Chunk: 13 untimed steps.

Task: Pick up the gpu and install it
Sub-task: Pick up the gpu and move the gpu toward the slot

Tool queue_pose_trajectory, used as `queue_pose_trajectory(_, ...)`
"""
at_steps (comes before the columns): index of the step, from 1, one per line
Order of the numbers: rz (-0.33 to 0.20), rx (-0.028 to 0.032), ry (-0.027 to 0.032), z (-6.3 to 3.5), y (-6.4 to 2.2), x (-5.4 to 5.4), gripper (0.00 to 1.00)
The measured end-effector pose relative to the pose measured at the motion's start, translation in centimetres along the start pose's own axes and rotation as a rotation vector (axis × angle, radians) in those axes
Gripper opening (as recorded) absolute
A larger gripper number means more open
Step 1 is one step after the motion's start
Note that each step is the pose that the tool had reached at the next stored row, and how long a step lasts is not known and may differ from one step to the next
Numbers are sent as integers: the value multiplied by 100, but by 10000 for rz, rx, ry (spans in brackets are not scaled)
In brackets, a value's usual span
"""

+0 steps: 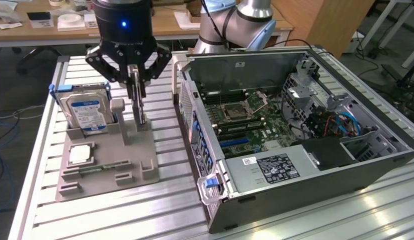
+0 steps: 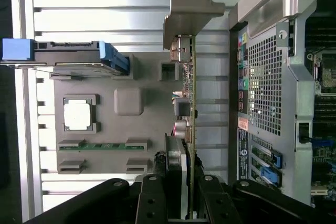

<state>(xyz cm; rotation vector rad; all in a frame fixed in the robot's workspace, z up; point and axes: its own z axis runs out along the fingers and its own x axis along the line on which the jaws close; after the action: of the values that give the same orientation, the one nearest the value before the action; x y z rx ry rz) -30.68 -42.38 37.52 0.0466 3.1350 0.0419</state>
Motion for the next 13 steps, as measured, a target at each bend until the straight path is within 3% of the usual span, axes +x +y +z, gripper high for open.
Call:
queue_pose_trajectory(5, 0, -2, 1, -171, 5, -1, 28)
queue_pose_trajectory(7, 0, -15, 1, -411, 10, -2, 28)
queue_pose_trajectory(9, 1, -15, 2, -568, 14, -3, 28)
queue_pose_trajectory(13, 0, -22, 0, -568, 14, -3, 28)
